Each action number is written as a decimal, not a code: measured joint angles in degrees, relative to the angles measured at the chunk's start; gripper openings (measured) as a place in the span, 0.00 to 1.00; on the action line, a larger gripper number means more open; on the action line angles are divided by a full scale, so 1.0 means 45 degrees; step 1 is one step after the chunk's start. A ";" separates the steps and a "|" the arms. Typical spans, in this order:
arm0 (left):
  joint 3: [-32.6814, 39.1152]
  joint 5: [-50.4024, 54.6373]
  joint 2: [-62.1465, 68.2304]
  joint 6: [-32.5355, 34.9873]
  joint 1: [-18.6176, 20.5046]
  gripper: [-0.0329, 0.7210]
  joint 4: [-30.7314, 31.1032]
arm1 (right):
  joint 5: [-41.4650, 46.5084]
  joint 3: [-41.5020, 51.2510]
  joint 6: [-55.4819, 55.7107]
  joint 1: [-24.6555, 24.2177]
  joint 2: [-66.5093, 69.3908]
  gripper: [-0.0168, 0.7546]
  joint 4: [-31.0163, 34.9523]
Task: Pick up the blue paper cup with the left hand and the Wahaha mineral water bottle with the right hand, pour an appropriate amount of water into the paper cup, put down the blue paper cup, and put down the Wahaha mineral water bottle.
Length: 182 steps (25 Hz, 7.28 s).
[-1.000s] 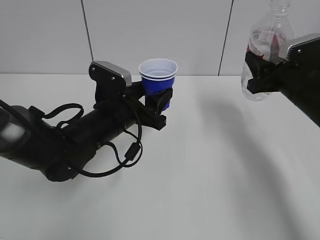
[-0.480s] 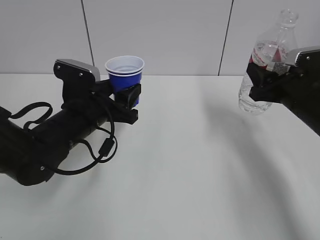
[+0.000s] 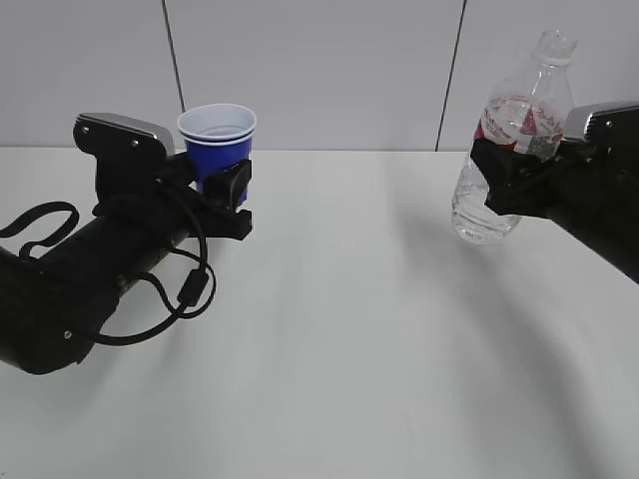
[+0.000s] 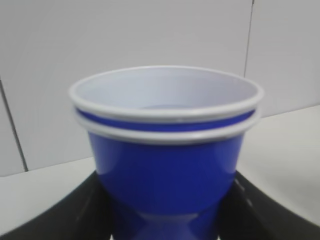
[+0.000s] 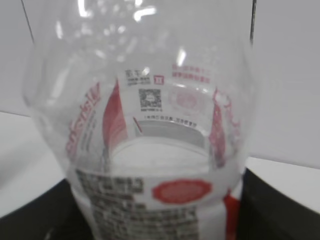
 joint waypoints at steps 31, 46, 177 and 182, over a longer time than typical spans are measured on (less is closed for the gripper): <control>-0.0261 0.0025 0.1373 0.0227 0.1163 0.52 -0.0395 | 0.0000 0.0049 0.0125 0.0000 0.0000 0.60 -0.0310; -0.0409 0.0025 0.1373 0.0227 0.1163 0.52 -0.0020 | 0.0000 0.0049 0.0125 0.0000 0.0000 0.60 -0.0434; -0.3023 -0.0576 0.5441 0.0418 0.2286 0.57 0.2041 | 0.0000 0.0049 -0.0198 0.0000 0.0000 0.60 -0.0573; -0.3023 -0.0625 0.5470 0.0418 0.2286 0.58 0.2041 | 0.0000 0.0049 -0.0198 0.0000 0.0000 0.60 -0.0573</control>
